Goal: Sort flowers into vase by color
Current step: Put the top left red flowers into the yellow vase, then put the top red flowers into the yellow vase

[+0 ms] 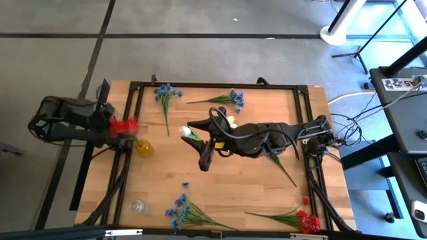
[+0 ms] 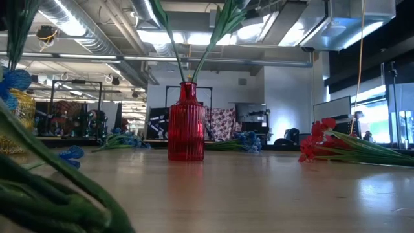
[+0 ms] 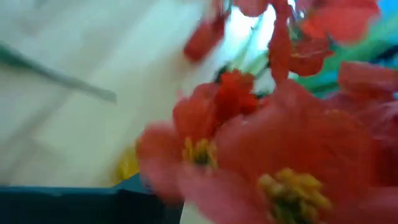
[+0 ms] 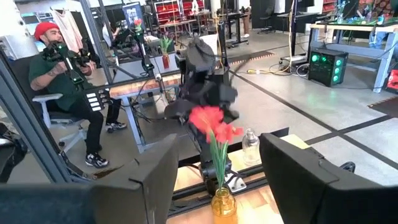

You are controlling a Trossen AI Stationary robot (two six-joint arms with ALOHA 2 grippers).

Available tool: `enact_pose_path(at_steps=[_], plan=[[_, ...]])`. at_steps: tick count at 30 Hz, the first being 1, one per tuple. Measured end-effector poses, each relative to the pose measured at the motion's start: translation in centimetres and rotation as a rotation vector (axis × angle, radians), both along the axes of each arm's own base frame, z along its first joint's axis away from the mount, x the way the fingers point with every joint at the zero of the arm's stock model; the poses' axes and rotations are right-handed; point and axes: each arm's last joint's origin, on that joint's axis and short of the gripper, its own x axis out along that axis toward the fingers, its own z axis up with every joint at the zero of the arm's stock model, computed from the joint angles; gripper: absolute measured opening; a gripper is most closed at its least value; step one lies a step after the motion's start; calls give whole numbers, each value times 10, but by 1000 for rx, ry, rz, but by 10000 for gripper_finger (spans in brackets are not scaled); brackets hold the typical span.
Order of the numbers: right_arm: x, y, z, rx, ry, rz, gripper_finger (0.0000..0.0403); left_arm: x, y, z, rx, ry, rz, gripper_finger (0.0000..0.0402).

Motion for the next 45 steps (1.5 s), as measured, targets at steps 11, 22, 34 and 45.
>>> enact_pose_path(at_steps=[11, 22, 34, 45], plan=[[-2, 0, 0, -20, 11, 4, 225, 5, -4, 15, -123, 165, -59, 200], [-20, -7, 7, -20, 79, -39, 225, -30, 0, 75, -35, -196, 23, 201], [-107, -70, 0, 266, 402, -500, 225, -31, 6, 129, 135, -735, 200, 201], [-136, -158, -78, 425, 954, -584, 225, -3, 7, 110, 128, -648, 215, 201]])
